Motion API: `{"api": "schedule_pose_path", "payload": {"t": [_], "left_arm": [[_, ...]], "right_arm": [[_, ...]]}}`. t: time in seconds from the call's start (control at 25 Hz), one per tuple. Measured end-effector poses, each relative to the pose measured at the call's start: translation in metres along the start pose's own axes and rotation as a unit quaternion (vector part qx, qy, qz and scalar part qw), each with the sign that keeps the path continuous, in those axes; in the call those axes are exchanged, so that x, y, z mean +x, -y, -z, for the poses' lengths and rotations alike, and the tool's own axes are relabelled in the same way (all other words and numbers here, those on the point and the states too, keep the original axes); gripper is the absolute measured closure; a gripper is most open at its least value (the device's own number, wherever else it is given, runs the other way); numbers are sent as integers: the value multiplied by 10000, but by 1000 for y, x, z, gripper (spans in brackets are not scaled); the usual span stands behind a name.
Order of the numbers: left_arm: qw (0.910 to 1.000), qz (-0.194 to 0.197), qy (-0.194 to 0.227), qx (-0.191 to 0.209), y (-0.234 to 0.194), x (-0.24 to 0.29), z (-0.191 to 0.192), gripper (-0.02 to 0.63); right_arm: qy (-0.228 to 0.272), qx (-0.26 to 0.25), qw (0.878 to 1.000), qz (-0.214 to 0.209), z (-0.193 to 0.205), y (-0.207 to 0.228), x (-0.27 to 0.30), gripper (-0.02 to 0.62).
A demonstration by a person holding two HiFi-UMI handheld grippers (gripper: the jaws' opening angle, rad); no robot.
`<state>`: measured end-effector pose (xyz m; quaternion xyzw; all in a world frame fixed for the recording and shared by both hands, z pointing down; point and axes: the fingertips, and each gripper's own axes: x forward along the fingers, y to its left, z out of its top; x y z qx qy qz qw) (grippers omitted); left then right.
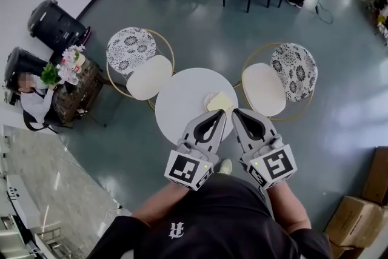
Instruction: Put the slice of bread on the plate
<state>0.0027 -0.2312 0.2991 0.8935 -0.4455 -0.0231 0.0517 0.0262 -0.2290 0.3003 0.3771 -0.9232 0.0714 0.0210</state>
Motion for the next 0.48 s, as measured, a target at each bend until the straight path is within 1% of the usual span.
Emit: {"api": "schedule_pose_path", "payload": {"t": [0.48], "left_arm": [[9999, -59, -26, 86, 5, -6, -3, 600]], "right_arm": [[-17, -69, 10000, -65, 0, -7, -4, 589]]}}
